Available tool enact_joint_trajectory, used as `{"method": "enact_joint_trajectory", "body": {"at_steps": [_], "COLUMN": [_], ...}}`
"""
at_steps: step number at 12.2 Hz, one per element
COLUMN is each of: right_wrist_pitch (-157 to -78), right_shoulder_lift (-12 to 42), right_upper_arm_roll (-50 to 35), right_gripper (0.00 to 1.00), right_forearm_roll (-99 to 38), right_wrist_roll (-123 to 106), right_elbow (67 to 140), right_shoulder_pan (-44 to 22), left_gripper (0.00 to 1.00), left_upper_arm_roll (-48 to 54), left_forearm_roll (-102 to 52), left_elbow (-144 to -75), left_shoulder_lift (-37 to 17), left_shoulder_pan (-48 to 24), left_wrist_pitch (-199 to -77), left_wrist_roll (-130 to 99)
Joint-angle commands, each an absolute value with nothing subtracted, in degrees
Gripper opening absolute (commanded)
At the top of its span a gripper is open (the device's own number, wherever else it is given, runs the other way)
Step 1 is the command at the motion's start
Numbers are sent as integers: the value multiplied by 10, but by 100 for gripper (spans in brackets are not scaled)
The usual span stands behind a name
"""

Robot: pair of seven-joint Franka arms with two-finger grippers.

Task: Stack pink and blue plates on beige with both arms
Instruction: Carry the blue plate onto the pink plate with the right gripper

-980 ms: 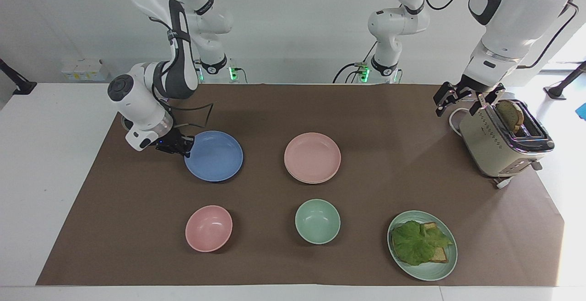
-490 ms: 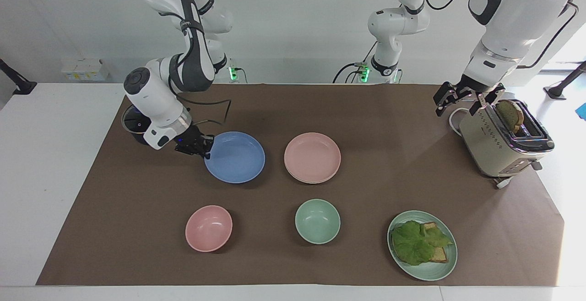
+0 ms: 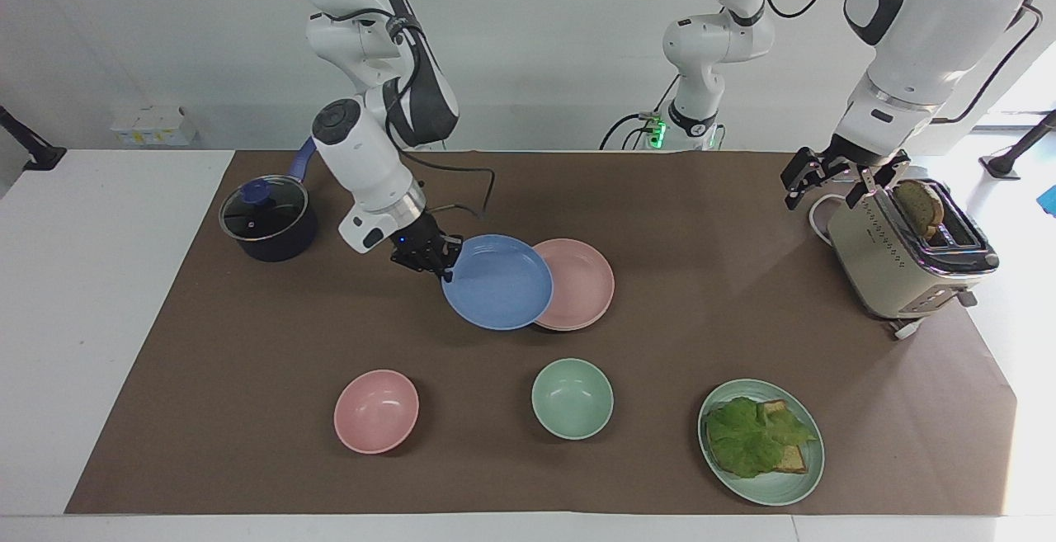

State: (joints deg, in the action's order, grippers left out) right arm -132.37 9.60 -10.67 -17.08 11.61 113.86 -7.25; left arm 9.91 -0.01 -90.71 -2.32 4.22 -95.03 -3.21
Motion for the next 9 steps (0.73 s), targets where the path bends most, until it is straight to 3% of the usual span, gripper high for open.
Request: {"method": "enact_joint_trajectory", "body": {"at_steps": [1,9], "right_wrist_pitch": [-1356,-1402], "right_shoulder_lift": [120,158], "right_upper_arm_roll": [-107,-107], "right_gripper": [0,0], "right_forearm_roll": [-185,-208], "right_wrist_roll": [147,185], "right_elbow": [1130,1141], "right_shoulder_pan": [-92,-162], "left_gripper": [100,100], "left_upper_arm_roll": [103,103], "left_forearm_roll": [7,7], "left_elbow": [-907,-907], "left_shoulder_lift": [-20,-20], "left_shoulder_pan": [48,48], "left_wrist_pitch": [-943,-943], "left_wrist_roll": [-28,-28]}}
